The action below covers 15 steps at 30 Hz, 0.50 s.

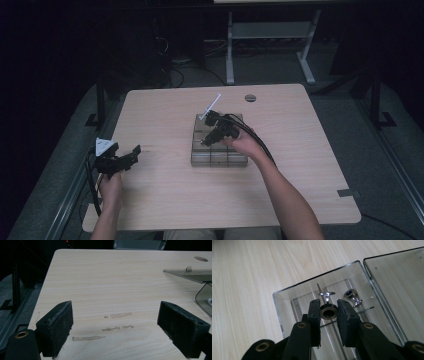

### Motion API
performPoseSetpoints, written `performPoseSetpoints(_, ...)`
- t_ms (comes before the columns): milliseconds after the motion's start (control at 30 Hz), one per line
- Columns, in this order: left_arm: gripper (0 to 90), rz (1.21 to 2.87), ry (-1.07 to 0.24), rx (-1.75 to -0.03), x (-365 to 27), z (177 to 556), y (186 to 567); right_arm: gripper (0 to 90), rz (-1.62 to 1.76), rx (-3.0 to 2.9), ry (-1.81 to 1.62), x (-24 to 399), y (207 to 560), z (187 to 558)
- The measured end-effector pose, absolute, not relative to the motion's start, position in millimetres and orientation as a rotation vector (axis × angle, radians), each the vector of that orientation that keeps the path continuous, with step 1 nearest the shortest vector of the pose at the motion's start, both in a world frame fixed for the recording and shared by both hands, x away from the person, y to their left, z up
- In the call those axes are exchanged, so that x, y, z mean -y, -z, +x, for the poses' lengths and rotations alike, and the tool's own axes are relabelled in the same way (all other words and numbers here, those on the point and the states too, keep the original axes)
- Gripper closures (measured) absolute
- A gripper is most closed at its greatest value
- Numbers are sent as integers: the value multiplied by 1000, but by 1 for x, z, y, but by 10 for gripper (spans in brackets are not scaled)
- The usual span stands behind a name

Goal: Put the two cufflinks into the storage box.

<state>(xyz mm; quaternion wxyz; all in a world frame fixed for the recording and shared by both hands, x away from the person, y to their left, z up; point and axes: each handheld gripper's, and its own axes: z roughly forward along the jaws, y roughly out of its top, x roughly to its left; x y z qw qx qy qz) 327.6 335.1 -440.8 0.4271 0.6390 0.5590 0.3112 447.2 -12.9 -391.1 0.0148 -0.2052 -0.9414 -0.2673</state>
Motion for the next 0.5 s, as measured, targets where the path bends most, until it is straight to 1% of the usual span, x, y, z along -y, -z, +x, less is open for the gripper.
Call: performPoseSetpoints(500, 129, 1595, -776, -1394, -334, 328, 441, 728, -658, 2919, 835, 10, 398, 453)
